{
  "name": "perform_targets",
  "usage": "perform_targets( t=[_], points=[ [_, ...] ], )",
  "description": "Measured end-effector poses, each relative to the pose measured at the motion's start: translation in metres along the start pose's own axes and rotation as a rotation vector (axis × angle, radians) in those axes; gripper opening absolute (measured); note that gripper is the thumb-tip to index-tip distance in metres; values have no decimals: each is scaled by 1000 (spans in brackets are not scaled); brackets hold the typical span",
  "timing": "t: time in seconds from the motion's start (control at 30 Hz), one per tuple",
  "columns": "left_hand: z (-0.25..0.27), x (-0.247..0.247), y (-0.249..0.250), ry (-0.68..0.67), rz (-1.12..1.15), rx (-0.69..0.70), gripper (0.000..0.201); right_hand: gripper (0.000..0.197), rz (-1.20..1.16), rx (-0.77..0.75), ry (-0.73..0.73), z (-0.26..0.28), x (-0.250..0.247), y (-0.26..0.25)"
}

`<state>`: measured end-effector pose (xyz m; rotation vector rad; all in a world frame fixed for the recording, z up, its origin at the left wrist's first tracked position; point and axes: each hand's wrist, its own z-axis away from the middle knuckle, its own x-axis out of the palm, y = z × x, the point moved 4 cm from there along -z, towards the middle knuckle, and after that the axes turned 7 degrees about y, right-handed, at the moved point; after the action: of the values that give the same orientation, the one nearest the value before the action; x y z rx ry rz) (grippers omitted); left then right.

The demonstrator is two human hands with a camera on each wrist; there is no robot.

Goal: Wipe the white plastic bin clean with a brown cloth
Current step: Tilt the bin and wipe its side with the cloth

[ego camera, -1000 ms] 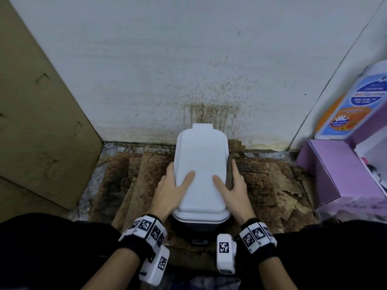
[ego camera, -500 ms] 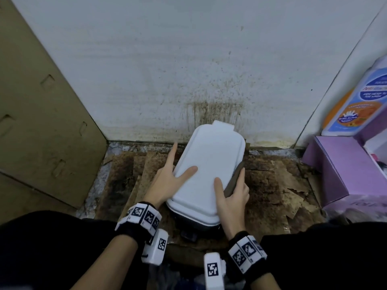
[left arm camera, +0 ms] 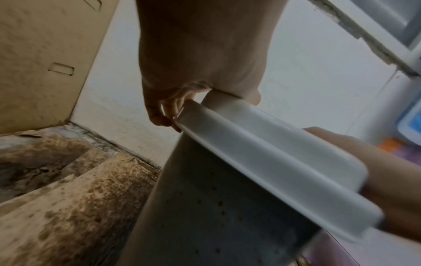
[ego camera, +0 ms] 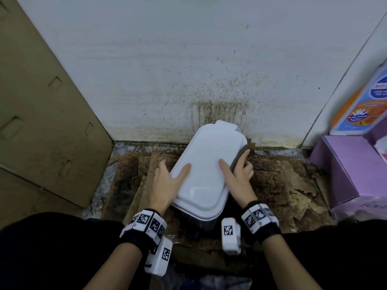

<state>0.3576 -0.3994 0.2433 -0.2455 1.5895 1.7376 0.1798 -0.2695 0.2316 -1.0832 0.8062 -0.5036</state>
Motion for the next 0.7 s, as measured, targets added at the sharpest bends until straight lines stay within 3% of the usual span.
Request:
perform_targets(
  t=[0.1, 0.23, 0.37, 0.7],
  points=[
    [17, 2, -1, 42, -63, 14, 105, 97, 31, 24, -35, -29, -16, -11],
    [33, 3, -9, 78, 69, -83, 105, 92, 96, 33, -72, -62, -31, -19],
    [38, 5, -16, 56, 141, -146, 83, 94, 198, -70, -103, -81, -35, -23],
    [36, -6, -9, 61, 103, -121, 81, 83, 57, -98, 66, -70, -38, -10]
  ],
)
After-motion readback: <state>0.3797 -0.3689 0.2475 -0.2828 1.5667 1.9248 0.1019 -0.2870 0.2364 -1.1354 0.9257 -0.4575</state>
